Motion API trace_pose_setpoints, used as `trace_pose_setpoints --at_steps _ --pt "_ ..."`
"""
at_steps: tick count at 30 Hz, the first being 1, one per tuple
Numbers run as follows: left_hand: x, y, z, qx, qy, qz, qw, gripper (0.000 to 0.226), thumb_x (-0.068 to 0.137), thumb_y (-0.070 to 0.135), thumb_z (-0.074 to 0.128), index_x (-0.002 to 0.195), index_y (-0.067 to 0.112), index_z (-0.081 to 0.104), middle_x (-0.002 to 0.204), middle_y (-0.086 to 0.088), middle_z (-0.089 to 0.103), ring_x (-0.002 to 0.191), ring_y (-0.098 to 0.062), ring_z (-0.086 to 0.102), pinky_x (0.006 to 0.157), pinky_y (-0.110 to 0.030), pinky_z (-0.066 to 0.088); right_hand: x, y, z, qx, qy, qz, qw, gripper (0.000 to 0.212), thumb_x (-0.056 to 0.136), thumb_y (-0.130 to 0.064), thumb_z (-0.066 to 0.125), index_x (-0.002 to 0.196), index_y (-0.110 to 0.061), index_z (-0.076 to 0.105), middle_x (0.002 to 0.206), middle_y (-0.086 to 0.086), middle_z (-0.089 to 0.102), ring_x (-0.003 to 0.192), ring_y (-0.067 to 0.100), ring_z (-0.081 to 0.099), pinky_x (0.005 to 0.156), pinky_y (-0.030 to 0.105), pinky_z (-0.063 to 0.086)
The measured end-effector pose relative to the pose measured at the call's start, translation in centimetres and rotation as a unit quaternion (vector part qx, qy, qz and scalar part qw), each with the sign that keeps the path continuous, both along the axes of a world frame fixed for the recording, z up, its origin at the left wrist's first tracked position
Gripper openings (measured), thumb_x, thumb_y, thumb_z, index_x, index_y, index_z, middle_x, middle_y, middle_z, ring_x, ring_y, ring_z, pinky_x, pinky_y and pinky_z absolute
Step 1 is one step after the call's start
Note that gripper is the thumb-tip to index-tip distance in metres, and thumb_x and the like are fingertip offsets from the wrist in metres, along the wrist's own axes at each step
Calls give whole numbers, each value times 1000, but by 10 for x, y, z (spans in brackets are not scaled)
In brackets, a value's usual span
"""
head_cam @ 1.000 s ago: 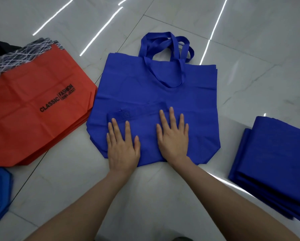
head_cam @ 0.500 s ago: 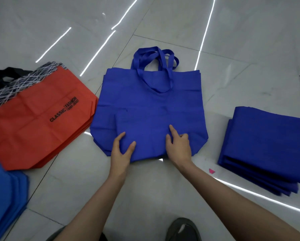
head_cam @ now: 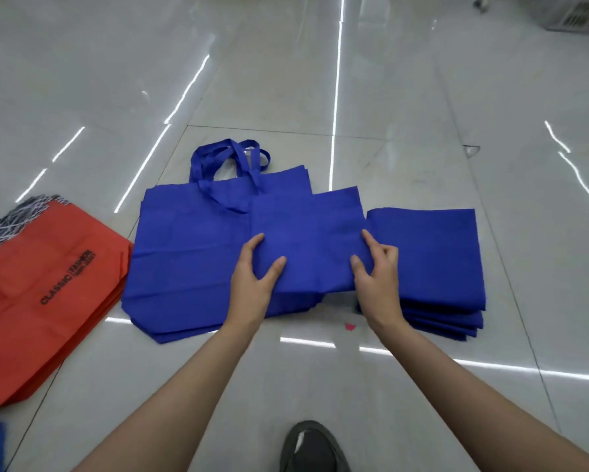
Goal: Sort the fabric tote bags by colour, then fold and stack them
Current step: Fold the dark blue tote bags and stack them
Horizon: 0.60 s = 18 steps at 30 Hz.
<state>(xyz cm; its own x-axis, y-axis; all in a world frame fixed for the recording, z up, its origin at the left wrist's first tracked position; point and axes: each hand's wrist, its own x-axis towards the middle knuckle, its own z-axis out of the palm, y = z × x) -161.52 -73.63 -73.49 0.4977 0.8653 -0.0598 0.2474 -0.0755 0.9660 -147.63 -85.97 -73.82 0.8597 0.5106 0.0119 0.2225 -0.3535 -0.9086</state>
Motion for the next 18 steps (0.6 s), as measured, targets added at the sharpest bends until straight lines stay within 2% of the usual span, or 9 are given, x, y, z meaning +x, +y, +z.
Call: trace_pose_setpoints --at_steps 3,6,8,10,11,14,18 --pt "45 -19 5 33 31 -66 997 58 85 32 67 136 29 40 130 12 40 113 3 39 90 -11 30 23 -33 0 -6 -61 -80 995 49 94 -11 54 141 -14 42 110 2 35 83 5 42 74 -1 32" --pt "89 -43 6 45 51 -134 989 66 85 35 66 141 29 33 134 10 35 113 3 36 89 -13 30 48 -63 -3 -19 -89 -140 986 49 94 -9 54 141 -12 42 111 2 35 89 8 42 75 3 32" --pt "110 -56 2 53 63 -161 984 67 86 36 64 143 29 30 137 8 35 119 -2 37 90 -15 31 62 -79 -6 -34 -91 -161 982 49 94 -9 53 141 -12 42 112 1 35 91 10 43 74 3 33" --pt "124 -67 -4 70 77 -170 980 67 86 38 63 143 28 29 139 6 36 124 -9 37 97 -21 33 73 -92 -10 -47 -102 -176 978 49 94 -8 52 141 -13 42 111 1 35 88 11 44 70 4 35" --pt "130 -71 -8 84 91 -172 977 68 86 39 63 143 28 29 139 5 37 125 -13 36 102 -27 33 76 -97 -13 -60 -109 -188 974 48 94 -9 52 141 -13 42 111 1 36 85 11 45 69 9 36" --pt "140 -82 -20 110 146 -186 965 69 86 43 61 144 29 28 138 1 39 125 -21 34 105 -32 31 86 -107 -21 -142 -103 -238 955 42 95 -21 50 137 -17 48 113 2 42 80 16 50 68 28 40" --pt "145 -87 -32 93 194 -211 954 65 87 40 61 142 30 29 134 -3 34 123 -21 31 103 -30 32 103 -117 -28 -285 -72 -220 930 38 96 -46 44 115 -14 52 110 10 55 99 29 52 81 40 44"
